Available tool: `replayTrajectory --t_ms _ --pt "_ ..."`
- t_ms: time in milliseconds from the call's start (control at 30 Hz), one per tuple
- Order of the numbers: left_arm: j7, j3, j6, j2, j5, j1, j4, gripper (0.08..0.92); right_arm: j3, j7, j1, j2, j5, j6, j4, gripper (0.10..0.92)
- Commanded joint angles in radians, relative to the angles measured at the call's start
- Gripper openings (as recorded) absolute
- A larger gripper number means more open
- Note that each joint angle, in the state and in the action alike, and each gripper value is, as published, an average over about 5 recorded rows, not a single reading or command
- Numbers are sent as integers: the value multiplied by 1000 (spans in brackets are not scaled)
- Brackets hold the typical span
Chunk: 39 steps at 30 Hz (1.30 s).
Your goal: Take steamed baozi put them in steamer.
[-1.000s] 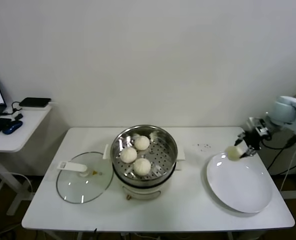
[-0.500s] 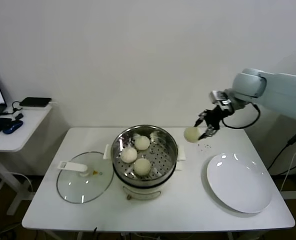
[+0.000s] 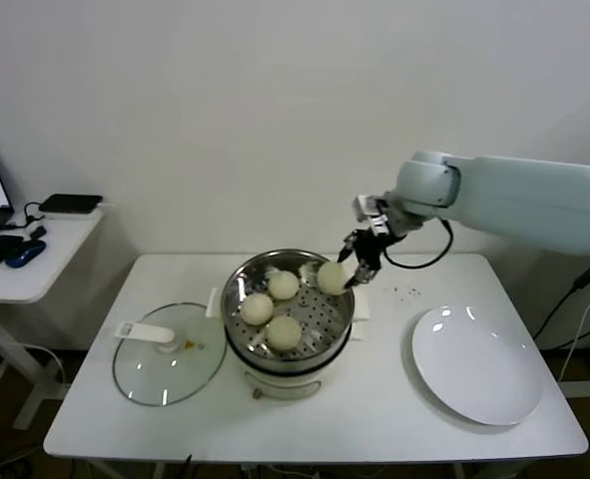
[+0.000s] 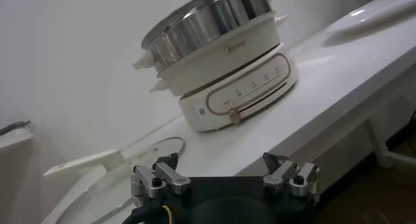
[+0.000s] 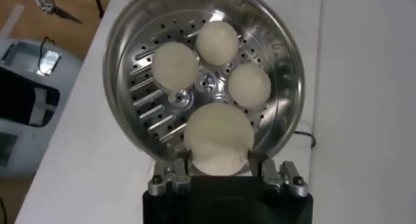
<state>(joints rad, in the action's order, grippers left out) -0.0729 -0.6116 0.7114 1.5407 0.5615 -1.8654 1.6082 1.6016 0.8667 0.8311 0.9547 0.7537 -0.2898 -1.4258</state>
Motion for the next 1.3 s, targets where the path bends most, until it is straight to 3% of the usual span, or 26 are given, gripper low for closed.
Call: replayTrajectory --t_ms 33,700,933,1133,1300 --pt "0 -3 1 -2 -1 -1 -4 823 -74 -59 -168 61 -68 -52 33 594" --pt "1 -5 -5 0 -3 10 -9 823 -82 -70 -213 86 -96 -62 60 603" --pt "1 -6 -6 -1 -3 9 -2 823 -76 -81 -137 47 -17 -64 40 763" --pt "1 -4 -8 -4 -3 8 1 823 -123 -189 -47 -56 103 -69 -17 821" --pt "-8 -2 -28 -3 -15 14 14 823 -250 -427 -105 -185 141 -69 -100 823"
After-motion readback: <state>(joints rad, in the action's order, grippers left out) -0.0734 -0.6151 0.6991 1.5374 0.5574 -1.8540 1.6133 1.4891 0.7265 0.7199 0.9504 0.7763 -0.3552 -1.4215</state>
